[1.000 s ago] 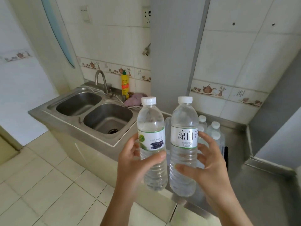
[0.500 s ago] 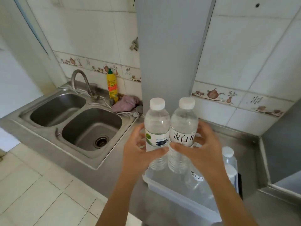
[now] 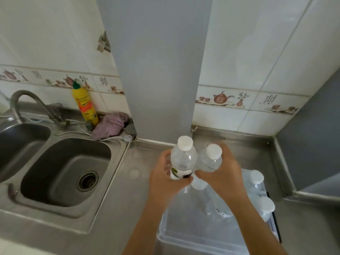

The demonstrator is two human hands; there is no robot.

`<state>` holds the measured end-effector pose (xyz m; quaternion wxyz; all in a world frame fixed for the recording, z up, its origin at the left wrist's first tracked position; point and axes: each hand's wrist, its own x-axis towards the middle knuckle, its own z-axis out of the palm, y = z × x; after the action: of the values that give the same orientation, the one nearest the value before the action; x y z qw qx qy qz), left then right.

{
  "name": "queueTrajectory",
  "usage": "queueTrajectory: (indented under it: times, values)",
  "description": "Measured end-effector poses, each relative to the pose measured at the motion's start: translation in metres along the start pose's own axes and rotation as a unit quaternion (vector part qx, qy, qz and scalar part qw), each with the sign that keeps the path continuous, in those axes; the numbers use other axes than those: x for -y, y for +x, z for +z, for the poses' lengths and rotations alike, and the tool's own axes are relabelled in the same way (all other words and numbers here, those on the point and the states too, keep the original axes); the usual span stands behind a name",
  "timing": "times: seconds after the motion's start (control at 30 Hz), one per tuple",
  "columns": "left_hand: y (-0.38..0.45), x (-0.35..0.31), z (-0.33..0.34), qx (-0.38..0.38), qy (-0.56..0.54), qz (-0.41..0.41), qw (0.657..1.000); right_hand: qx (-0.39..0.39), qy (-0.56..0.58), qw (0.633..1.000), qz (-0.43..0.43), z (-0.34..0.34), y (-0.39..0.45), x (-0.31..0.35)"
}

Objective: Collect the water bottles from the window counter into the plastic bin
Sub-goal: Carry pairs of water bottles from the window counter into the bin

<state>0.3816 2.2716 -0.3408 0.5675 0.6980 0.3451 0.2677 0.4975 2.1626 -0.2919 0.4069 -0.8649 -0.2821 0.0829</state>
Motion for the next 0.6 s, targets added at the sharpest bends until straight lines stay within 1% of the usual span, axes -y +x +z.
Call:
queueTrajectory:
  times: [0.1,0.17,0.27,0.37,0.5,0.6]
  values:
    - [0.010,0.013,0.004,0.026,0.037,0.005,0.999,0.019,-0.087,0.996,0.006,0.012,0.004,-0.007]
    - [0.018,0.020,0.005,0.042,0.051,-0.001,0.998,0.028,-0.110,0.993,0.021,0.017,0.003,-0.007]
    - [0.027,0.030,0.007,0.063,0.065,-0.016,0.996,0.020,-0.105,0.994,0.023,0.021,0.003,-0.007]
    - [0.029,0.039,0.010,0.074,0.101,-0.002,0.992,0.016,-0.090,0.995,0.032,0.021,0.002,-0.009]
    - [0.026,0.041,0.012,0.057,0.127,-0.009,0.990,0.038,-0.114,0.992,0.037,0.028,-0.003,-0.012]
    - [0.028,0.043,0.013,0.046,0.151,-0.003,0.987,0.020,-0.103,0.994,0.021,0.034,-0.009,-0.016]
